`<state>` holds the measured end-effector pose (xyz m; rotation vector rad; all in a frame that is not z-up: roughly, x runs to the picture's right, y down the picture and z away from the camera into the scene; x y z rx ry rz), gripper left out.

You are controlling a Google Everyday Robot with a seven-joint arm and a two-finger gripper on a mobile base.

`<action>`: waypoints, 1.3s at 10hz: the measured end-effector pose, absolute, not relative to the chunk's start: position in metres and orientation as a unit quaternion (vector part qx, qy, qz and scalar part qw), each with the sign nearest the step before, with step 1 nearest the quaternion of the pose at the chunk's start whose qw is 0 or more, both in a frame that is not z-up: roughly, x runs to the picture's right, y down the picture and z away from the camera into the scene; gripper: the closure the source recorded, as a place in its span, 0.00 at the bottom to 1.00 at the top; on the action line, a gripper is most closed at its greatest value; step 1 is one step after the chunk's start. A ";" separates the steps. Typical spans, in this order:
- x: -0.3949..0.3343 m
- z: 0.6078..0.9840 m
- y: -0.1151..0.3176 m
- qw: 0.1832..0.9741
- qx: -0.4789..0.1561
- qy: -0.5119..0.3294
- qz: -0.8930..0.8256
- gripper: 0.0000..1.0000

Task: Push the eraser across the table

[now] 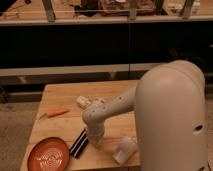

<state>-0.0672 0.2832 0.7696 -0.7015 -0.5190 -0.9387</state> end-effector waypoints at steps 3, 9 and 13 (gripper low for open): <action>-0.076 0.762 0.287 0.798 -0.324 -0.248 -0.443 0.78; -0.083 0.775 0.272 0.792 -0.317 -0.250 -0.458 1.00; -0.088 0.767 0.284 0.788 -0.313 -0.251 -0.466 1.00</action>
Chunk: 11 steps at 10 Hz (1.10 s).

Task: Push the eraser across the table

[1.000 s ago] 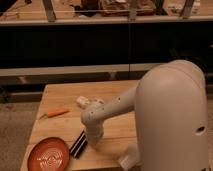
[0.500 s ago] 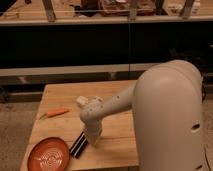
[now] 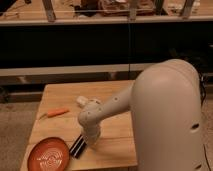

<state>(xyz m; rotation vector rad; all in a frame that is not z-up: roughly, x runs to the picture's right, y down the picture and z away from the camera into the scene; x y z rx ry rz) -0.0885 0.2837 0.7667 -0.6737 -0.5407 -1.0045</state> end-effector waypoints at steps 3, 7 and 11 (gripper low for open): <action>-0.096 0.772 0.279 0.781 -0.310 -0.253 -0.480 1.00; -0.101 0.774 0.280 0.778 -0.305 -0.255 -0.488 1.00; -0.106 0.774 0.281 0.771 -0.302 -0.256 -0.498 1.00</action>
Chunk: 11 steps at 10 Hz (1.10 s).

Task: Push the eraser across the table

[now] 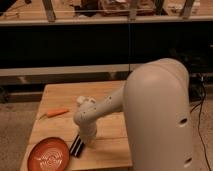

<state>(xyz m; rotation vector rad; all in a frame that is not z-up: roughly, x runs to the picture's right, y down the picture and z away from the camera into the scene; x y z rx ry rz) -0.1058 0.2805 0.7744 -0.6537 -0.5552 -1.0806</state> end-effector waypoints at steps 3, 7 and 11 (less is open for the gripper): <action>-0.113 0.776 0.282 0.767 -0.296 -0.258 -0.507 1.00; -0.120 0.776 0.283 0.764 -0.290 -0.258 -0.515 1.00; -0.127 0.776 0.282 0.762 -0.282 -0.258 -0.523 1.00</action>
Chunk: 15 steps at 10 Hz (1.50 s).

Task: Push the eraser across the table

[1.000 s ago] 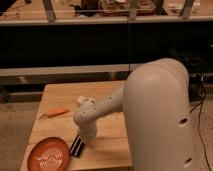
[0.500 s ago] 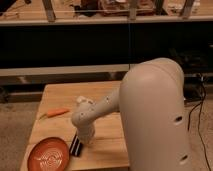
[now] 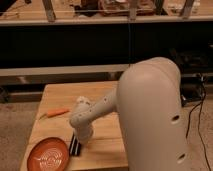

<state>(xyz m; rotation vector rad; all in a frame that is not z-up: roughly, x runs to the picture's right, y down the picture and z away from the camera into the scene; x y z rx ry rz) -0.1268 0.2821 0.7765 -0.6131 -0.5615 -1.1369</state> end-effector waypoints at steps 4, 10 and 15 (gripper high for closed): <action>-0.136 0.774 0.283 0.760 -0.273 -0.259 -0.530 1.00; -0.147 0.774 0.286 0.754 -0.270 -0.261 -0.539 1.00; -0.155 0.779 0.281 0.751 -0.267 -0.262 -0.544 1.00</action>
